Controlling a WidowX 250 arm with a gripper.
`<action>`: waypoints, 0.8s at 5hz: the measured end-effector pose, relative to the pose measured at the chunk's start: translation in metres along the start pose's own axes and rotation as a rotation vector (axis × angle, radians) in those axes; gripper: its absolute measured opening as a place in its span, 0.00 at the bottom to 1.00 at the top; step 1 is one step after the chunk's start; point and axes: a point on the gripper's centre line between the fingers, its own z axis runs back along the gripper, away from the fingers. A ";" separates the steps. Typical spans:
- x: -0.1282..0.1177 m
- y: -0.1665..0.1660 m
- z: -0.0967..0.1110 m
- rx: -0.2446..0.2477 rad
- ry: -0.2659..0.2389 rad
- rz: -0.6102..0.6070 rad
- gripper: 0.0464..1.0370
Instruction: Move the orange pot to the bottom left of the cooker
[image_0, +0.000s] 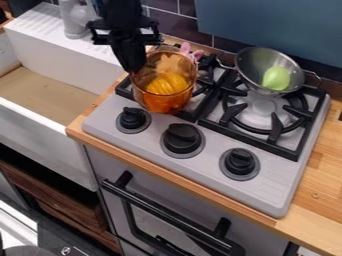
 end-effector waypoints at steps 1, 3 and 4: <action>-0.002 0.001 -0.004 0.004 -0.006 -0.014 0.01; 0.004 0.015 -0.019 0.038 -0.019 0.028 0.01; 0.009 0.019 -0.021 0.056 -0.031 0.041 0.01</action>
